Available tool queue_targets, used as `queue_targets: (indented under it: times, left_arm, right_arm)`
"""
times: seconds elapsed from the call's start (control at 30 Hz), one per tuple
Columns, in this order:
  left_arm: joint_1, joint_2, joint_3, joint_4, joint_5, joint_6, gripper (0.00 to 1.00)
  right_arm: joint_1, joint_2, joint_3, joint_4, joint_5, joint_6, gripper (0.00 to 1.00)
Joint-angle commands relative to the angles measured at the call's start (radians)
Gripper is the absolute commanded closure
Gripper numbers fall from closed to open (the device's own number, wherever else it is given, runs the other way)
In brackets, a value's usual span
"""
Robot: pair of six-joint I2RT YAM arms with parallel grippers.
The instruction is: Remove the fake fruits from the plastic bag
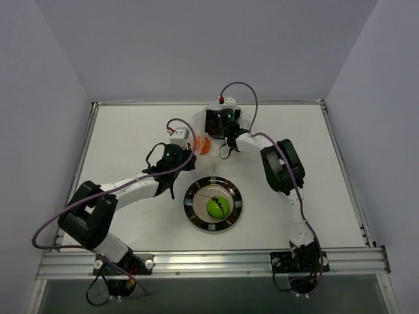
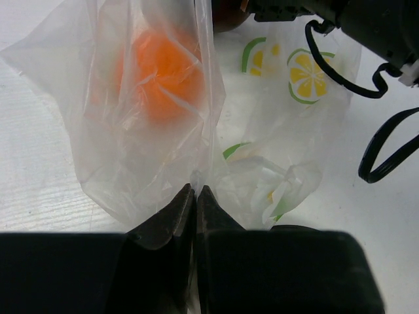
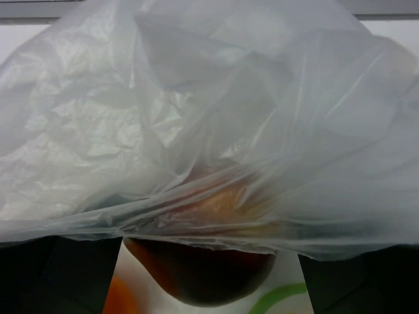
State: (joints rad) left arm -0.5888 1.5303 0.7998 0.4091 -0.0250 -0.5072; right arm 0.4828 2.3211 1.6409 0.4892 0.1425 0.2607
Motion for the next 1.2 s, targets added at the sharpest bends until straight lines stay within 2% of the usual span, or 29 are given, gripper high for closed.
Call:
queue_targets:
  times: [0.0,0.13,0.23,0.27,0.3,0.47,0.8,1.17]
  left_arm:
    - [-0.009,0.002,0.044,0.019,0.011,-0.007,0.98]
    - [-0.008,0.011,0.047,0.019,0.014,-0.007,0.98]
    - [-0.008,0.01,0.049,0.017,0.01,-0.004,0.98]
    - [-0.008,0.008,0.047,0.016,0.01,-0.004,0.98]
    - [-0.008,0.008,0.047,0.016,0.005,-0.001,0.98]
    - [-0.008,0.002,0.045,0.011,-0.001,0.002,0.98]
    - [0.0,-0.047,0.03,0.002,-0.018,0.009,0.98]
    - [0.018,-0.117,0.007,-0.012,-0.052,0.019,0.98]
  right_arm:
    - [-0.009,0.021,0.045,-0.017,0.055,0.012,0.0]
    - [-0.01,0.064,0.086,-0.043,0.046,0.002,0.0]
    - [-0.012,0.055,0.071,0.0,0.016,0.008,0.09]
    - [-0.012,0.049,0.066,0.009,0.009,0.015,0.22]
    - [-0.012,0.043,0.062,0.015,0.003,0.018,0.29]
    - [-0.007,-0.109,-0.124,0.156,-0.021,0.026,0.48]
    - [0.019,-0.44,-0.459,0.219,-0.172,0.043,0.48]
    - [0.141,-0.735,-0.648,0.085,-0.167,0.038,0.47]
